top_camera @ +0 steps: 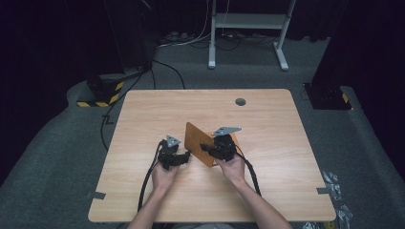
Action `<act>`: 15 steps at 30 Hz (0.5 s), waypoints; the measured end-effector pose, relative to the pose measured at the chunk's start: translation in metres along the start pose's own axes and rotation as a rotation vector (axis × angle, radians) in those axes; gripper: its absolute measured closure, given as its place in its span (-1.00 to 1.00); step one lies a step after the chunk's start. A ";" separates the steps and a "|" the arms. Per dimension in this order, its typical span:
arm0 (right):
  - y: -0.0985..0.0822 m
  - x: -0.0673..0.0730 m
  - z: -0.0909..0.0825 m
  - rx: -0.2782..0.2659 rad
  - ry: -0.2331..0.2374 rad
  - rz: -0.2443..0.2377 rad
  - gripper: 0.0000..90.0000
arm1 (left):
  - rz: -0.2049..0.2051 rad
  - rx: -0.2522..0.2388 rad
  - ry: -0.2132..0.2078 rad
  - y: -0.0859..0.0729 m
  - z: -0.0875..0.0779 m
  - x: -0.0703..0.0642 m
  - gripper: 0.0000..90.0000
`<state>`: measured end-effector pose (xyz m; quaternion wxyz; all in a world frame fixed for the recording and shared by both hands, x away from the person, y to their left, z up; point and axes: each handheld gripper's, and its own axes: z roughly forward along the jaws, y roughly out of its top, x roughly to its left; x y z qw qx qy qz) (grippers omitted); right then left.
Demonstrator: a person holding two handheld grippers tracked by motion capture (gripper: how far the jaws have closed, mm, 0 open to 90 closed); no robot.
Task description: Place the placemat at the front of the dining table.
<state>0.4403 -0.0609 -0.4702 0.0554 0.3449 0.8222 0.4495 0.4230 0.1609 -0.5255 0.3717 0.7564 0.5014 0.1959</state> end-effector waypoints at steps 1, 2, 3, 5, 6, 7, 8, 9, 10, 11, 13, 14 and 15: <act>0.000 0.000 0.000 0.000 0.000 0.000 0.91 | -0.006 0.001 0.005 -0.001 -0.002 0.003 -0.16; 0.002 0.001 0.000 -0.001 0.007 -0.001 0.91 | -0.008 0.004 0.019 -0.003 -0.005 0.009 -0.16; 0.002 0.001 0.000 -0.001 0.007 -0.001 0.91 | -0.008 0.004 0.019 -0.003 -0.005 0.009 -0.16; 0.005 0.002 -0.001 -0.005 0.011 -0.004 0.91 | -0.016 0.003 0.029 -0.004 -0.007 0.013 -0.17; 0.007 0.002 -0.002 -0.009 0.005 -0.017 0.91 | -0.017 0.005 0.039 -0.005 -0.009 0.017 -0.17; 0.007 0.002 -0.002 -0.009 0.005 -0.017 0.91 | -0.017 0.005 0.039 -0.005 -0.009 0.017 -0.17; 0.011 0.004 -0.004 -0.009 0.003 -0.036 0.91 | -0.026 0.008 0.053 -0.006 -0.010 0.019 -0.18; 0.011 0.004 -0.004 -0.009 0.003 -0.036 0.91 | -0.026 0.008 0.053 -0.006 -0.010 0.019 -0.18; 0.013 0.004 -0.006 -0.007 0.003 -0.044 0.91 | -0.016 0.008 0.054 -0.006 -0.010 0.020 -0.18; 0.015 0.005 -0.007 -0.006 0.001 -0.051 0.91 | -0.023 0.005 0.059 -0.006 -0.010 0.020 -0.19; 0.019 0.004 -0.010 -0.009 0.005 -0.052 0.91 | -0.004 0.007 0.065 -0.006 -0.010 0.021 -0.19; 0.021 0.002 -0.014 -0.018 0.003 -0.054 0.91 | 0.001 0.006 0.074 -0.007 -0.009 0.019 -0.20; 0.022 0.001 -0.015 -0.020 0.002 -0.057 0.91 | 0.008 0.005 0.079 -0.007 -0.009 0.019 -0.21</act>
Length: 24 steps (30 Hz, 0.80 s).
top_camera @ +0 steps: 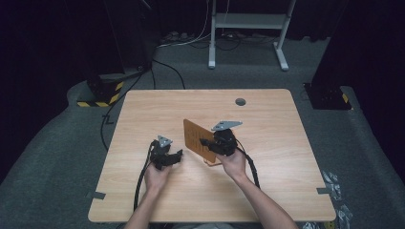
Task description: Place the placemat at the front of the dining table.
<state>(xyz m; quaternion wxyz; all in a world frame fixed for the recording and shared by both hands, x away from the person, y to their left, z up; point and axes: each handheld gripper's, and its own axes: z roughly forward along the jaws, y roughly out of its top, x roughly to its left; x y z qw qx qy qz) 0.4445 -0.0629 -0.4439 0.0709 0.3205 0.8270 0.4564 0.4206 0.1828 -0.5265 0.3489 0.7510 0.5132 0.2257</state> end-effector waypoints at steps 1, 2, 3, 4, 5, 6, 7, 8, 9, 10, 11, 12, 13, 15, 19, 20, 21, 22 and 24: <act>0.000 -0.001 -0.001 0.000 -0.001 0.005 0.91 | 0.006 0.001 0.003 0.000 0.000 -0.001 -0.21; 0.000 -0.001 -0.001 0.000 -0.001 0.005 0.91 | 0.006 0.001 0.003 0.000 0.000 -0.001 -0.22; 0.000 -0.003 -0.004 0.000 -0.004 0.008 0.91 | 0.015 0.002 0.008 0.000 0.001 -0.001 -0.22; -0.001 -0.004 -0.005 -0.003 -0.005 0.009 0.91 | 0.016 0.001 0.007 0.000 0.001 -0.001 -0.23; -0.001 -0.004 -0.005 -0.003 -0.005 0.009 0.91 | 0.016 0.001 0.007 0.000 0.001 -0.001 -0.23; 0.000 -0.006 -0.007 -0.008 -0.008 0.008 0.91 | 0.017 0.002 0.006 0.000 0.001 -0.001 -0.23; 0.000 -0.006 -0.008 -0.009 -0.007 0.007 0.91 | 0.017 0.002 0.006 0.000 0.001 -0.001 -0.23; 0.000 -0.006 -0.008 -0.009 -0.007 0.007 0.91 | 0.017 0.002 0.006 0.000 0.001 -0.001 -0.23; 0.001 -0.007 -0.011 -0.007 -0.008 0.003 0.91 | 0.015 0.002 0.005 0.000 0.001 -0.001 -0.25; 0.001 -0.008 -0.012 -0.009 -0.008 0.003 0.91 | 0.019 0.003 0.000 0.000 0.001 -0.001 -0.26; 0.001 -0.008 -0.014 -0.009 -0.009 0.005 0.91 | 0.019 0.004 -0.002 0.001 0.001 -0.002 -0.27; 0.001 -0.008 -0.014 -0.009 -0.009 0.005 0.91 | 0.019 0.004 -0.002 0.001 0.001 -0.002 -0.28; 0.002 -0.009 -0.016 -0.011 -0.009 0.002 0.91 | 0.019 0.003 -0.002 0.001 0.001 -0.002 -0.28; 0.002 -0.011 -0.019 -0.013 -0.009 0.001 0.91 | 0.011 0.004 -0.003 0.001 0.002 -0.002 -0.29; 0.003 -0.013 -0.027 -0.027 -0.019 -0.006 0.91 | 0.012 0.004 -0.003 0.000 0.002 -0.002 -0.29; 0.002 -0.014 -0.028 -0.030 -0.019 -0.005 0.91 | 0.012 0.004 -0.003 0.000 0.002 -0.002 -0.29; 0.001 -0.016 -0.031 -0.030 -0.023 0.000 0.91 | 0.011 0.004 -0.004 0.000 0.002 -0.002 -0.29; 0.001 -0.016 -0.031 -0.030 -0.023 0.000 0.91 | 0.011 0.004 -0.004 0.000 0.002 -0.002 -0.29; 0.000 -0.022 -0.034 -0.019 -0.013 0.026 0.91 | 0.010 0.004 -0.003 0.000 0.001 -0.002 -0.28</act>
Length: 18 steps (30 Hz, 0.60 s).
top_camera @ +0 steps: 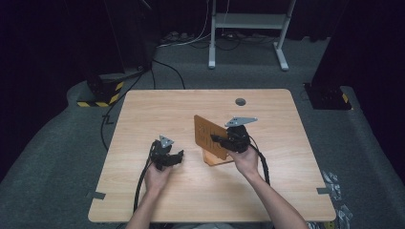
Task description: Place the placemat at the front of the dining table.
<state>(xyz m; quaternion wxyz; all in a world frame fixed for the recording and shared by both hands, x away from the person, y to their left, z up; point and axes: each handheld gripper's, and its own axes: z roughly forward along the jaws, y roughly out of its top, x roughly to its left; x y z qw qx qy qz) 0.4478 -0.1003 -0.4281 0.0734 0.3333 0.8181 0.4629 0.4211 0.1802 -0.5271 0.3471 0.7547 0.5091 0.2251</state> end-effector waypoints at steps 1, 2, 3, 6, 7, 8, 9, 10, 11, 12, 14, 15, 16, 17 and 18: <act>0.000 -0.002 -0.001 -0.002 -0.004 0.006 0.91 | 0.000 0.000 0.000 0.000 0.000 0.000 -0.28; -0.001 -0.004 -0.002 0.000 -0.004 0.009 0.91 | 0.000 -0.001 0.000 0.000 0.000 0.000 -0.28; -0.001 -0.006 -0.003 -0.001 -0.003 0.014 0.91 | 0.000 -0.001 0.000 0.000 0.000 0.000 -0.28; -0.002 -0.008 -0.007 0.001 -0.003 0.018 0.91 | 0.000 -0.001 0.000 0.000 0.000 0.000 -0.28; -0.002 -0.010 -0.010 0.004 -0.008 0.012 0.91 | 0.000 -0.001 -0.001 0.000 0.000 0.000 -0.28; -0.002 -0.010 -0.010 0.004 -0.008 0.012 0.91 | 0.000 -0.001 -0.001 0.000 0.000 0.000 -0.28; -0.002 -0.012 -0.014 0.001 -0.011 0.018 0.91 | -0.001 -0.001 -0.001 0.000 0.000 0.000 -0.28; -0.002 -0.012 -0.014 0.001 -0.011 0.018 0.91 | -0.001 -0.001 -0.001 0.000 0.000 0.000 -0.28; -0.002 -0.013 -0.016 -0.001 -0.013 0.024 0.91 | 0.000 -0.001 0.000 0.000 0.000 0.000 -0.28; -0.003 -0.015 -0.018 -0.007 -0.016 0.027 0.91 | 0.000 -0.001 0.000 0.000 0.000 0.000 -0.28; -0.003 -0.018 -0.024 -0.009 -0.034 0.033 0.91 | 0.001 -0.001 0.000 0.000 0.000 0.000 -0.28; -0.003 -0.019 -0.026 -0.011 -0.047 0.023 0.91 | -0.002 -0.002 -0.001 0.000 0.000 0.000 -0.28; -0.003 -0.019 -0.026 -0.011 -0.047 0.023 0.91 | -0.002 -0.002 -0.001 0.000 0.000 0.000 -0.28; -0.003 -0.019 -0.028 -0.011 -0.054 0.015 0.91 | -0.001 -0.002 -0.001 0.000 0.000 0.000 -0.28; -0.003 -0.020 -0.030 -0.010 -0.052 0.018 0.91 | 0.000 -0.001 -0.001 0.000 0.000 0.000 -0.28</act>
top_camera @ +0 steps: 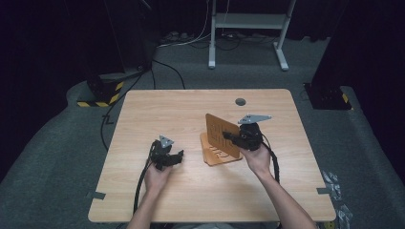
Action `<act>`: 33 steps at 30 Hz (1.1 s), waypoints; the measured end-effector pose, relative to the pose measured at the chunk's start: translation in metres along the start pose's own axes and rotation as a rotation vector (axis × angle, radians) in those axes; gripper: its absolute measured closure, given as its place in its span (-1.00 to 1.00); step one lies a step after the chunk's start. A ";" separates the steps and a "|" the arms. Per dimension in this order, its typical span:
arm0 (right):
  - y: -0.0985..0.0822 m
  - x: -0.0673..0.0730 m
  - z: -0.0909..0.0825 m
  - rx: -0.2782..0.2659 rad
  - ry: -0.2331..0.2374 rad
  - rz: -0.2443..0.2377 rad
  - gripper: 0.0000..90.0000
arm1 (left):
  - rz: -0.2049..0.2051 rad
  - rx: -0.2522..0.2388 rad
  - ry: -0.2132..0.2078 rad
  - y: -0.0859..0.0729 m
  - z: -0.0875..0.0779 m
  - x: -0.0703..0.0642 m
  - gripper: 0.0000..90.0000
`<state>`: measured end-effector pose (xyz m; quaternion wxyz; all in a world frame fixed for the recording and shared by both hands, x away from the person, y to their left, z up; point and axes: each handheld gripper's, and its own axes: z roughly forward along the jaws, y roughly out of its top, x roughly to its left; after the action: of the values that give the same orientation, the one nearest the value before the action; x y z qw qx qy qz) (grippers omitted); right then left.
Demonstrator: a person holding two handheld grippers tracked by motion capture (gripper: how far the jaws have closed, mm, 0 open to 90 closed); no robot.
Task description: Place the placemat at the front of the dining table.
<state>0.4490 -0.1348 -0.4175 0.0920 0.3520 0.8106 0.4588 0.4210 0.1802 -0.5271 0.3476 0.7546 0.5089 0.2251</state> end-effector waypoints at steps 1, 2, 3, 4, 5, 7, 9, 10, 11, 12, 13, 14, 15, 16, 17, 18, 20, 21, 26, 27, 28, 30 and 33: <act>0.000 -0.002 -0.003 -0.003 -0.012 0.001 0.91 | 0.000 0.000 0.000 0.000 0.000 0.000 -0.28; 0.000 -0.002 -0.003 -0.003 -0.012 0.001 0.91 | 0.000 0.000 0.000 0.000 0.000 0.000 -0.28; 0.000 -0.003 -0.007 -0.008 -0.025 -0.005 0.91 | 0.000 0.000 0.000 0.000 0.000 0.000 -0.28; 0.000 -0.003 -0.007 -0.008 -0.025 -0.005 0.91 | 0.000 0.000 0.000 0.000 0.000 0.000 -0.28; 0.000 -0.003 -0.010 -0.010 -0.038 -0.014 0.91 | 0.000 0.000 0.001 0.000 0.000 0.000 -0.28; -0.002 -0.006 -0.015 -0.018 -0.063 -0.025 0.91 | -0.001 -0.001 0.002 0.000 0.000 0.000 -0.29; -0.002 -0.009 -0.020 -0.021 -0.071 -0.016 0.91 | 0.000 -0.001 0.004 -0.001 -0.001 -0.001 -0.29; -0.002 -0.009 -0.020 -0.021 -0.071 -0.016 0.91 | 0.000 -0.001 0.004 -0.001 -0.001 -0.001 -0.29; -0.003 -0.011 -0.022 -0.026 -0.073 -0.016 0.91 | -0.002 0.000 0.005 -0.001 -0.001 -0.001 -0.29; -0.003 -0.013 -0.024 -0.029 -0.076 -0.015 0.91 | -0.002 0.000 0.005 -0.001 -0.001 -0.001 -0.29; -0.005 -0.018 -0.030 -0.037 -0.088 -0.006 0.91 | -0.002 0.000 0.006 -0.001 -0.001 -0.001 -0.29; -0.005 -0.018 -0.030 -0.037 -0.088 -0.006 0.91 | -0.002 0.000 0.006 -0.001 -0.001 -0.001 -0.29; -0.006 -0.021 -0.035 -0.042 -0.097 0.005 0.91 | -0.002 0.000 0.006 -0.001 -0.001 -0.001 -0.29; -0.006 -0.021 -0.035 -0.042 -0.097 0.005 0.91 | -0.002 0.000 0.006 -0.001 -0.001 -0.001 -0.29; -0.008 -0.026 -0.040 -0.049 -0.115 0.004 0.91 | -0.002 0.000 0.005 -0.001 -0.001 -0.001 -0.29; -0.008 -0.026 -0.040 -0.049 -0.115 0.004 0.91 | -0.002 0.000 0.005 -0.001 -0.001 -0.001 -0.29; -0.009 -0.030 -0.044 -0.047 -0.133 0.009 0.91 | -0.002 0.000 0.005 -0.001 -0.001 -0.001 -0.29; -0.011 -0.036 -0.048 -0.048 -0.150 0.018 0.91 | -0.002 0.000 0.006 -0.001 -0.001 -0.001 -0.29; -0.014 -0.045 -0.057 -0.049 -0.181 0.039 0.91 | -0.002 0.000 0.007 -0.001 -0.001 -0.001 -0.29; -0.014 -0.046 -0.058 -0.050 -0.183 0.039 0.91 | -0.002 0.000 0.006 -0.001 -0.001 -0.001 -0.29; -0.015 -0.048 -0.061 -0.049 -0.189 0.041 0.91 | -0.002 0.000 0.006 -0.001 -0.001 -0.001 -0.29; -0.016 -0.050 -0.064 -0.052 -0.197 0.046 0.91 | -0.002 0.000 0.007 -0.001 -0.001 -0.001 -0.29; -0.018 -0.055 -0.070 -0.052 -0.215 0.055 0.91 | -0.003 0.000 0.007 -0.001 -0.001 -0.001 -0.29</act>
<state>0.4478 -0.2248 -0.4019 0.1748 0.4187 0.7739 0.4419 0.4194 0.1798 -0.5271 0.3463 0.7532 0.5110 0.2271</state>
